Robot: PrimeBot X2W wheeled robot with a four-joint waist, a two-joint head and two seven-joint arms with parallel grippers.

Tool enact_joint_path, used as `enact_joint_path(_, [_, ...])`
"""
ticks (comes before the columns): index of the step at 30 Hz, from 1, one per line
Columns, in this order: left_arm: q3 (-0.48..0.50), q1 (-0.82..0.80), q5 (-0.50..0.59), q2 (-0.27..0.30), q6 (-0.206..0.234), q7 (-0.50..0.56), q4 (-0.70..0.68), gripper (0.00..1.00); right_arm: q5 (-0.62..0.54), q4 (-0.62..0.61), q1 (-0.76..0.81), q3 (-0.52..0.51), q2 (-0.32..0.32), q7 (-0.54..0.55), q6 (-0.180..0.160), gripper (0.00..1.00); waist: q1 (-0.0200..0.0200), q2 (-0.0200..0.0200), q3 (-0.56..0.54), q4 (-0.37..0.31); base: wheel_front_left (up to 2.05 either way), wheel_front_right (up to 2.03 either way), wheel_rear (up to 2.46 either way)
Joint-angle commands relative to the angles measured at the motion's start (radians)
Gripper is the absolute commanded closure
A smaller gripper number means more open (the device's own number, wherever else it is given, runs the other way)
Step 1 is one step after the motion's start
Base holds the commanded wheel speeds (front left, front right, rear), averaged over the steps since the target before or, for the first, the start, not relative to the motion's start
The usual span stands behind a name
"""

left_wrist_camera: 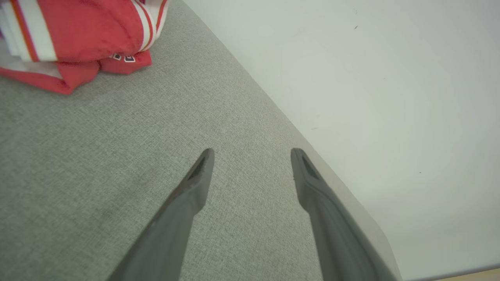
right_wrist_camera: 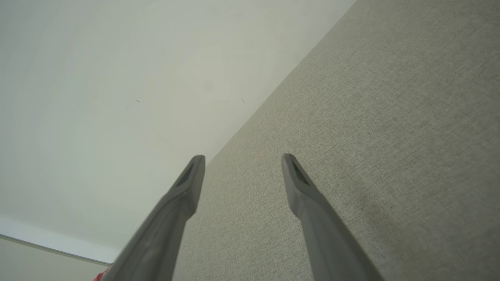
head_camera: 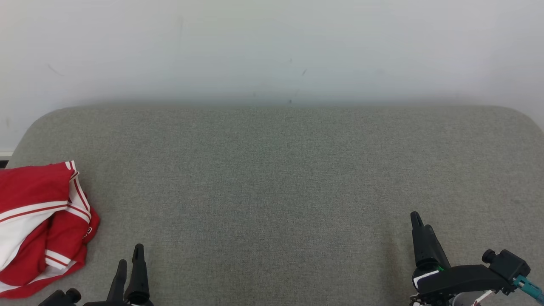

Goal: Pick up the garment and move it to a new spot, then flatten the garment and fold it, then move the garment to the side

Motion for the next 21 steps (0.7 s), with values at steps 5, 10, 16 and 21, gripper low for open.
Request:
enact_joint_path(5, [0.006, 0.005, 0.104, 0.004, 0.000, -0.023, -0.002, 0.00, -0.096, -0.003, -0.017, 0.005, -0.009, -0.023, -0.001, 0.00, 0.0000, -0.0001, 0.001, -0.001, 0.00, 0.00, 0.00])
enact_joint_path(10, [0.010, 0.008, 0.180, 0.001, 0.000, -0.037, 0.002, 0.00, -0.166, 0.005, -0.016, 0.000, -0.007, -0.038, -0.001, 0.00, 0.0000, -0.0001, 0.001, 0.000, 0.00, 0.00, 0.00])
enact_joint_path(16, [0.008, 0.011, 0.256, -0.002, 0.000, -0.055, 0.005, 0.00, -0.243, 0.011, -0.012, 0.000, -0.005, -0.055, -0.001, 0.00, 0.0000, -0.0001, 0.001, 0.001, 0.00, 0.00, 0.00])
enact_joint_path(21, [0.005, 0.014, 0.315, -0.002, 0.000, -0.069, 0.007, 0.00, -0.303, 0.018, -0.008, 0.000, -0.003, -0.070, -0.001, 0.00, 0.0000, -0.0001, 0.000, 0.002, 0.00, 0.00, 0.00])
